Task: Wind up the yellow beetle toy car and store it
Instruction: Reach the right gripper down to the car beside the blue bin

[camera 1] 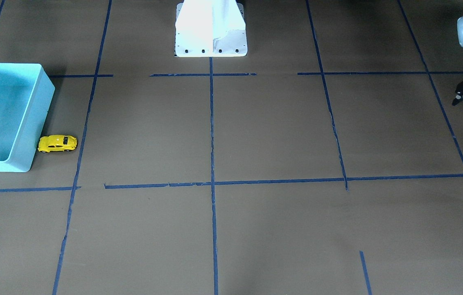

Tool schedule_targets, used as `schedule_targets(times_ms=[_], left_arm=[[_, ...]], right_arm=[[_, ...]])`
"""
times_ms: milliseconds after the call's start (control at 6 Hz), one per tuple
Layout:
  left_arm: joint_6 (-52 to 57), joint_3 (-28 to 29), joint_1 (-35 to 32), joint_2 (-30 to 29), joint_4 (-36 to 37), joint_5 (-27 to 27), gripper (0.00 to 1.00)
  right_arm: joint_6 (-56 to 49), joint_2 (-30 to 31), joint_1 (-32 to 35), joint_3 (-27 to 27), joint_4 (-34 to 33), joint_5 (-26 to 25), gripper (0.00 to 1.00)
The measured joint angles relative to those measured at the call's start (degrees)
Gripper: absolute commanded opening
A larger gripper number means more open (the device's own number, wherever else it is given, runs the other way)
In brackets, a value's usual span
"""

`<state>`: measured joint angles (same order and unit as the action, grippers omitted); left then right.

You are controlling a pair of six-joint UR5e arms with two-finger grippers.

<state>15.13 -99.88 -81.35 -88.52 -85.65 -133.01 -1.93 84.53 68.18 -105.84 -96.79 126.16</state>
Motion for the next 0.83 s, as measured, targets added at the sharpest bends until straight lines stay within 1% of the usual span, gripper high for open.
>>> schedule_targets(times_ms=[167, 500, 667, 833], left_arm=[[-0.2, 1.5, -3.1, 0.0, 2.5, 0.0, 1.0], [-0.4, 6.2, -11.4, 0.2, 3.7, -0.2, 1.0], [-0.3, 8.4, -14.4, 0.6, 3.8, -0.3, 1.0], [-0.3, 9.7, -15.7, 1.4, 3.7, -0.4, 1.0]], right_arm=[[-0.2, -0.6, -4.8, -3.1, 0.1, -1.4, 1.0], [-3.2, -1.2, -15.6, -8.7, 0.4, -6.6, 1.0], [-7.0, -1.2, -19.5, -9.5, 0.5, -9.7, 1.0], [-11.8, -1.2, -22.2, -9.5, 0.6, -12.9, 1.0]])
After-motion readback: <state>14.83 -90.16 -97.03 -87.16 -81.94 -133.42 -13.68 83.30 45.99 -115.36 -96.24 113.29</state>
